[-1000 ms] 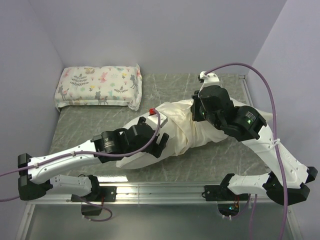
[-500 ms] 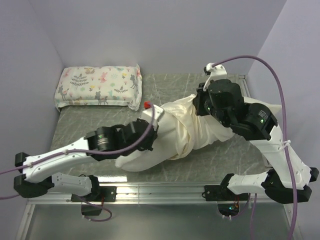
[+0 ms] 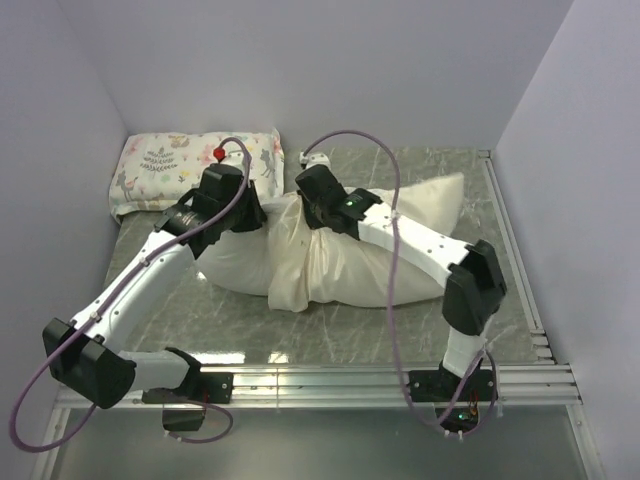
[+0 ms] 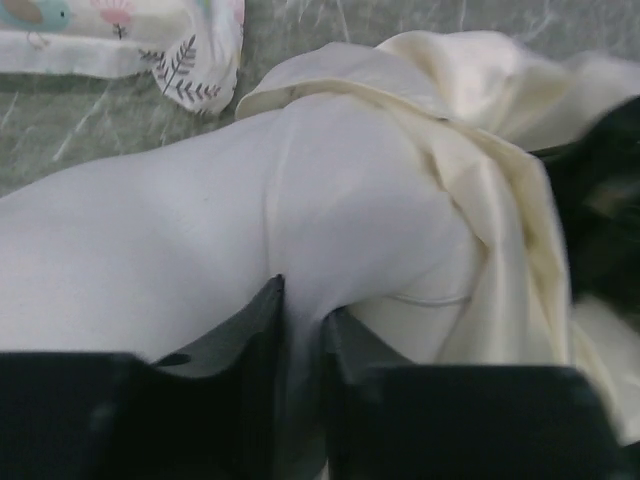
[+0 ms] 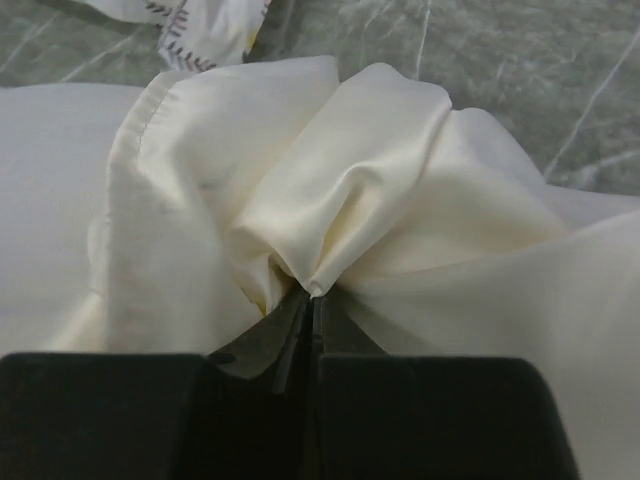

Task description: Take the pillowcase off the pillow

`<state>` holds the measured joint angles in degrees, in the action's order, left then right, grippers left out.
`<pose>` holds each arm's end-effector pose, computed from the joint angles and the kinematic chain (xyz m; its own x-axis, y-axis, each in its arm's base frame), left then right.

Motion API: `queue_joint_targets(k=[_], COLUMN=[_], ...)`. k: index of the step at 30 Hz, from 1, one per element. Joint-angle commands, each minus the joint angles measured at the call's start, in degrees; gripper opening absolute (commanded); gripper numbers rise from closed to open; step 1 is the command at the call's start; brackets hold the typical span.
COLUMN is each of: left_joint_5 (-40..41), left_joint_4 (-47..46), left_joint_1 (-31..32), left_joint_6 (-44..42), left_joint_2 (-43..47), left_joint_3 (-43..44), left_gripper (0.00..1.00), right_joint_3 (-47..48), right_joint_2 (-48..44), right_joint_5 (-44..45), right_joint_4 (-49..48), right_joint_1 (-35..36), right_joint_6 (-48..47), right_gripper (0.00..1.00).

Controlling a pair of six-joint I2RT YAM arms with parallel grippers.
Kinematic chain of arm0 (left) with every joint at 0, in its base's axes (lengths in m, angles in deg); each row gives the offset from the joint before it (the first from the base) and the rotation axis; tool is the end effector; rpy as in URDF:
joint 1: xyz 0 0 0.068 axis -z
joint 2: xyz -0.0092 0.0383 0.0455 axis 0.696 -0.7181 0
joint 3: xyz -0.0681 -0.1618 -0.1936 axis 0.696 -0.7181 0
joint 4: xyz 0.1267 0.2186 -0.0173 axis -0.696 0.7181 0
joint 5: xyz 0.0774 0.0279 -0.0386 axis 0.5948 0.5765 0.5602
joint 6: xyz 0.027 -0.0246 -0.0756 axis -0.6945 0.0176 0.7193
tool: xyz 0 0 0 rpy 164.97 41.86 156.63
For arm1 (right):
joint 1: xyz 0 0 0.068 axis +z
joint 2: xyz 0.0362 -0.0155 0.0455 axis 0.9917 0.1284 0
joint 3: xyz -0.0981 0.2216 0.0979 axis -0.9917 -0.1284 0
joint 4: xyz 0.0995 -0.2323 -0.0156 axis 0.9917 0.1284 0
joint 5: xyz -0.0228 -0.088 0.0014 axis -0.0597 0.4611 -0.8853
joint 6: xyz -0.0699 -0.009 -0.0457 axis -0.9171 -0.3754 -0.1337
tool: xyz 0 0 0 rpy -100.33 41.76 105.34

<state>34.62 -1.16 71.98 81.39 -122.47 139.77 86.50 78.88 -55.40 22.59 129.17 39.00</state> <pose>0.2660 -0.1335 0.3199 -0.6672 -0.1934 -0.7193 0.0946 0.9359 -0.3394 0.3054 0.2896 0.2795 -0.6085 -0.2163 -0.7635 -0.3660 0.9302 0.0282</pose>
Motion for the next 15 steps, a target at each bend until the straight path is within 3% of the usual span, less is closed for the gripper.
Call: queue_joint_targets(k=[1,2,3,4,6,7,10,15], left_joint_5=[-4.98,-5.06,-5.06,-5.06,-5.06,-5.06,-5.06,-2.6], left_joint_4=[-6.21,-5.95,-5.77,-5.86,-5.25,-5.33,-7.08,-9.9], left_joint_1=[-1.25,-1.42,-1.68,-2.47,-3.35,-4.14,-5.11,-6.78], left_joint_6=[2.21,2.29,2.3,2.21,2.29,2.56,2.91,3.35], left_joint_2=[0.05,-0.56,-1.18,-2.49,-4.25,-6.09,-8.38,-12.34], left_joint_3=[1.42,2.73,3.35,3.88,5.28,5.46,4.68,2.56], left_gripper=[0.29,0.32,0.36,0.39,0.36,0.28,0.19,0.15], right_joint_3=[0.84,1.19,1.46,1.98,4.61,5.93,12.26,16.14], right_joint_2=[5.04,6.1,6.11,5.85,4.09,3.39,-0.12,-8.03], right_joint_5=[-3.3,-3.21,-2.78,-2.08,-1.37,-0.32,1.7,2.5], right_joint_4=[-3.64,-3.99,-4.34,-4.34,-3.82,-2.6,0.91,3.3], right_joint_1=[-0.84,-1.02,-1.1,-1.1,-1.1,-1.28,-1.19,-0.76], right_joint_6=[-0.62,-0.97,-1.41,-1.85,-2.55,-2.99,-3.96,-4.22], right_gripper=[0.12,0.2,0.38,0.45,0.6,0.63,0.71,0.79])
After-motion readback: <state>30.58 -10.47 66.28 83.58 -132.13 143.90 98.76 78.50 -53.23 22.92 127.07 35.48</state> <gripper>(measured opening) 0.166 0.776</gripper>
